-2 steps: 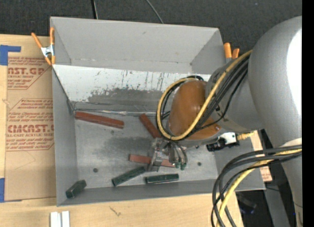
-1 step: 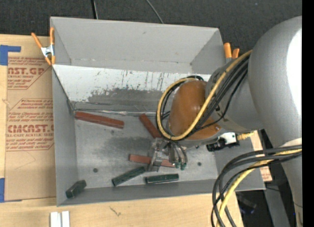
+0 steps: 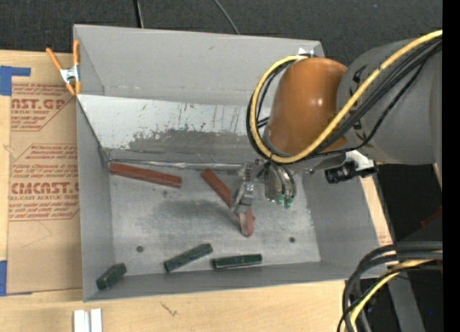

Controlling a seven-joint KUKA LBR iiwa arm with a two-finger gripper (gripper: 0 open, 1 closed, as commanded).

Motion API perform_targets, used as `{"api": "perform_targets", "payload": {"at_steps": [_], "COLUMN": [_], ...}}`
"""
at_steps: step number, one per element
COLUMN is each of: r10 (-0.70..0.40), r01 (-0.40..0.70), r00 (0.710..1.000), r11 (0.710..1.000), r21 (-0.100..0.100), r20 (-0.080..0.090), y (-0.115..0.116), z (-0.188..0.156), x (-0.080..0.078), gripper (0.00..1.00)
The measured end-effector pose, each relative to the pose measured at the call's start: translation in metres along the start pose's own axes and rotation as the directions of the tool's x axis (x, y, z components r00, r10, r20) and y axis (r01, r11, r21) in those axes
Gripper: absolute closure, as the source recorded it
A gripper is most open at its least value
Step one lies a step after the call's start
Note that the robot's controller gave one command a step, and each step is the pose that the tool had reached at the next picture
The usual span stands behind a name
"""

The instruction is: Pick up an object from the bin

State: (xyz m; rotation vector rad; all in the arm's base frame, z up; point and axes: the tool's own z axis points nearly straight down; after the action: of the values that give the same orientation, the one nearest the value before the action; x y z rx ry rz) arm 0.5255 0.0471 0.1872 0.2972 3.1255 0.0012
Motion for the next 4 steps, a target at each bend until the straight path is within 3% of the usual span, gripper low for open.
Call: {"api": "perform_targets", "payload": {"at_steps": [1,2,3,4], "r10": [0.0,0.019,0.018,0.14], "r01": [0.0,-0.019,-0.018,-0.14], "r00": [1.0,1.0,1.0,0.99], "r11": [1.0,1.0,1.0,0.99], "r21": [0.0,0.0,0.0,-0.002], "r20": [0.0,-0.002,-0.001,0.005], "y": [0.0,0.013,0.013,-0.006], "z": [0.0,0.023,0.023,0.115], "x": [0.0,-0.009,-0.009,-0.014], "gripper": [1.0,0.0,0.0,1.0]}}
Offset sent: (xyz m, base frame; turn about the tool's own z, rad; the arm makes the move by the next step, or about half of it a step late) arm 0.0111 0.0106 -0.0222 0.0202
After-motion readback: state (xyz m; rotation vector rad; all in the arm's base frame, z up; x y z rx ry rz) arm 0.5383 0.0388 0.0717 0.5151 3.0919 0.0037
